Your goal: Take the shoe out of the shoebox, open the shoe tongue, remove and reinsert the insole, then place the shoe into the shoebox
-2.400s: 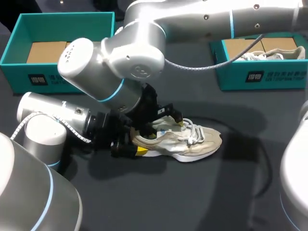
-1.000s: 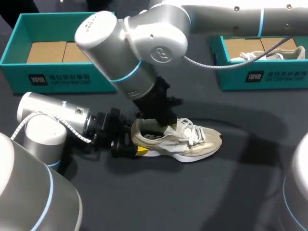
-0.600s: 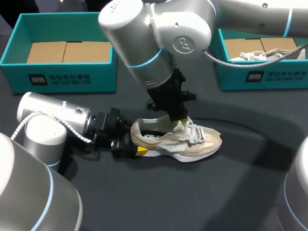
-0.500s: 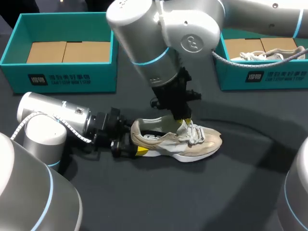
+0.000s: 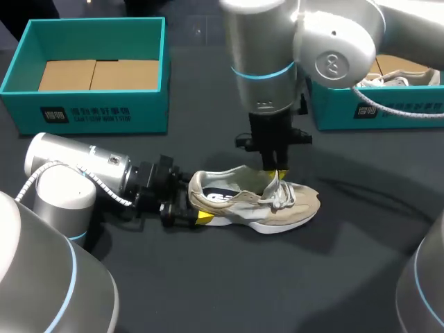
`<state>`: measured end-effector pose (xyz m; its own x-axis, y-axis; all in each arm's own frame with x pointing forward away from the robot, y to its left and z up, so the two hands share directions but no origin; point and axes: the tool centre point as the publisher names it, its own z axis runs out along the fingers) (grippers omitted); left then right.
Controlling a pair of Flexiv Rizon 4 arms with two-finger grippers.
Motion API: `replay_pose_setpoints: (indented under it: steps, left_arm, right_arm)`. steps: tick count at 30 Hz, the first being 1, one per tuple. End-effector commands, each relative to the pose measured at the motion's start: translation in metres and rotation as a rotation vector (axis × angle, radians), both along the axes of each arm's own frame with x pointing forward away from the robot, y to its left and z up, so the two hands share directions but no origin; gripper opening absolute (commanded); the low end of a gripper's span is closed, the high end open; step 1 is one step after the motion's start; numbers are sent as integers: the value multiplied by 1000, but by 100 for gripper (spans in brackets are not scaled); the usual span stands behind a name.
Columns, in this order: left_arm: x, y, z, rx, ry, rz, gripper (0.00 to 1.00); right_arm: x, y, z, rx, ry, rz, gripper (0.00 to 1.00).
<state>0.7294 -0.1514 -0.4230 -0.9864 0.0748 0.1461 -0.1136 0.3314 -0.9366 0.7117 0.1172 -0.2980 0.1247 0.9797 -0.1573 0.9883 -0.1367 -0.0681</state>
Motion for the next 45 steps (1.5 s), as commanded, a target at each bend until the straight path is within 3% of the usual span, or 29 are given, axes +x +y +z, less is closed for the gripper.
replay_pose_setpoints:
  steps: [1, 8, 24, 29, 31, 38, 45]
  left_arm:
    - [-1, -4, -5, 1, 0, 1, 0]
    - [-1, -4, -5, 1, 0, 1, 0]
    - [-1, -4, -5, 1, 0, 1, 0]
    - [-1, -4, -5, 1, 0, 1, 0]
    - [-1, -4, -5, 1, 0, 1, 0]
    - [-1, -4, -5, 1, 0, 1, 0]
    - [-1, -4, -5, 1, 0, 1, 0]
  right_arm:
    - [-3, -11, -4, 89, -8, -11, 0]
    - [-6, -29, -11, 116, 4, -23, 0]
    - [-6, -47, -42, 95, 14, -42, 1]
    - [-6, -53, -49, 82, 30, -74, 38]
    - [-7, -56, -48, 71, 27, -89, 45]
    - [-10, -67, -35, -9, 9, -137, 53]
    - [-13, -78, 2, -107, -42, -151, 56]
